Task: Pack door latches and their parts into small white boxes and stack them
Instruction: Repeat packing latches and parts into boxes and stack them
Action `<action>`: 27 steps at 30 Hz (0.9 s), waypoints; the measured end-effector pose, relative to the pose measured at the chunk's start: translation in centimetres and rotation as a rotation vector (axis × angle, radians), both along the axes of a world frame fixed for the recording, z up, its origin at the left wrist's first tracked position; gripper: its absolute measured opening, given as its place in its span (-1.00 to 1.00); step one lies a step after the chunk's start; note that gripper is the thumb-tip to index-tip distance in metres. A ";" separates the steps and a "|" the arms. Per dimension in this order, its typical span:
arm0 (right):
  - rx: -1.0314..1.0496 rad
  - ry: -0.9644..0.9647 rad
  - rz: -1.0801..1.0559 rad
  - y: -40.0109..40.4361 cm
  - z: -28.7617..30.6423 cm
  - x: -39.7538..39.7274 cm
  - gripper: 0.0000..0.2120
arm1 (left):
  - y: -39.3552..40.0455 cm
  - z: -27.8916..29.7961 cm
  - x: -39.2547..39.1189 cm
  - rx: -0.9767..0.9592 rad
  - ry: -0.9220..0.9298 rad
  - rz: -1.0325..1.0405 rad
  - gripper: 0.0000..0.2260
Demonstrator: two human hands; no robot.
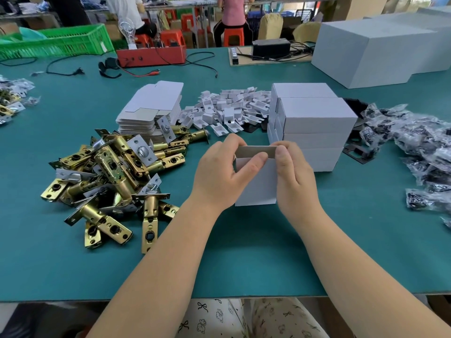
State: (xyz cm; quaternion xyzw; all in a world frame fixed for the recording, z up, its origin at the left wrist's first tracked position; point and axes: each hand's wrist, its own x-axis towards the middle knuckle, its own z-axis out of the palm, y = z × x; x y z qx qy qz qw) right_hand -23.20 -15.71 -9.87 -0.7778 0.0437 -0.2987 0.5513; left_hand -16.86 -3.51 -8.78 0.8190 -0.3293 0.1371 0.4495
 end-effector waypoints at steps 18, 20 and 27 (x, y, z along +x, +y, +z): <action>0.021 0.020 0.038 0.1 0.0 -0.1 -0.89 | 1.5 4.2 5.7 -0.330 0.456 0.244 -0.67; 0.015 0.014 0.039 0.2 0.0 -0.1 -0.89 | 1.1 4.5 7.4 -0.176 0.384 0.236 -0.77; 0.012 -0.018 0.045 0.5 0.3 -0.5 -0.80 | 0.1 3.7 12.9 0.893 0.029 0.382 -0.67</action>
